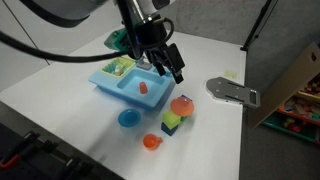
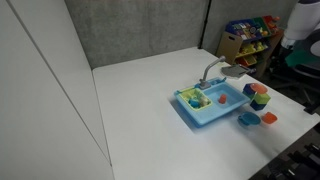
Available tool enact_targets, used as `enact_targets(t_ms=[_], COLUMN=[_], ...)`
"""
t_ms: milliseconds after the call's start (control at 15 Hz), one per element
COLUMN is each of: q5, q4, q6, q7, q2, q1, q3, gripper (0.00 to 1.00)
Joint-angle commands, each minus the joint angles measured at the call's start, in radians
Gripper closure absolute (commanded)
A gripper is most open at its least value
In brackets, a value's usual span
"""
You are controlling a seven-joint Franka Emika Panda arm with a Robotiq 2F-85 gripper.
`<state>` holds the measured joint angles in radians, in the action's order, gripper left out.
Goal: Put the orange plate on the sink
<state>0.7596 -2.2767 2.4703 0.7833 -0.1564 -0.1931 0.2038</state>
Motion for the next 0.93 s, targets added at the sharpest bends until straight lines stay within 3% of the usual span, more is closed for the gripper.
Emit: enact_targets(t_ms=[0, 67, 400, 867], q5=[0.076, 0.036, 0.039, 0.08], q4=[0.035, 0.007, 0.008, 0.01], q6=[0.024, 0.015, 0.017, 0.071], q7=[0.068, 0.03, 0.034, 0.107], q2=[-0.052, -0.027, -0.036, -0.112], q1=[0.028, 0.024, 0.028, 0.064], q3=[0.03, 0.026, 0.028, 0.033], gripper=[0.0, 0.0, 0.0, 0.0])
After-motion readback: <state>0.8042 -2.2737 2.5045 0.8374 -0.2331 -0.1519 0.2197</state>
